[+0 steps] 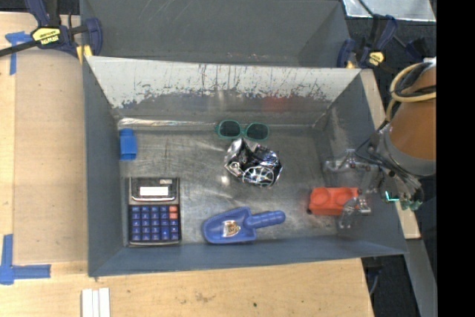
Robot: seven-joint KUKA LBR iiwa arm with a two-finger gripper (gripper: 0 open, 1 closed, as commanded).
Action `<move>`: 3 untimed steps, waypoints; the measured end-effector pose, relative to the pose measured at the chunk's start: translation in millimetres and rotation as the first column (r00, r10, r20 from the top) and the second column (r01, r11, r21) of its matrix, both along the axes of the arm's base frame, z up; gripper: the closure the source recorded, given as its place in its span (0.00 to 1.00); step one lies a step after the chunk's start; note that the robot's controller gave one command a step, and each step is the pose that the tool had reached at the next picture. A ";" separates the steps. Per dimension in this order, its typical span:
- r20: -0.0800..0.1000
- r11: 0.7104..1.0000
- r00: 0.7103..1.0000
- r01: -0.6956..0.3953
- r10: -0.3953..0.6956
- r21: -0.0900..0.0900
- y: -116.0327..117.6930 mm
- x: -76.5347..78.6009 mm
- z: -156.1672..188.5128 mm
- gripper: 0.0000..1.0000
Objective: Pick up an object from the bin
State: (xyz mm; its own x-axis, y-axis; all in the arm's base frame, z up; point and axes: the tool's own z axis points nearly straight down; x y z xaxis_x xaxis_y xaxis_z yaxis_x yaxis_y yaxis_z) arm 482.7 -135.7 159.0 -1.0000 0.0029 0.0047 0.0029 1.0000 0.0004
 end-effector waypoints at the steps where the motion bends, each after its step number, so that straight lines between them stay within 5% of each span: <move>1: 0.008 1.000 1.000 -0.003 0.003 -0.002 0.4 2.1 3.6 0.00; 2: 0.012 0.997 0.997 0.081 -0.081 -0.001 -6.2 3.5 -36.7 0.00; 3: 0.008 0.971 0.971 0.240 -0.240 0.001 -8.2 16.7 -66.3 1.00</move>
Offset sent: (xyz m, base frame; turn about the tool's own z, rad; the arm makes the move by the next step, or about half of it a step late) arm 0.0011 -0.0142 -0.0890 0.1810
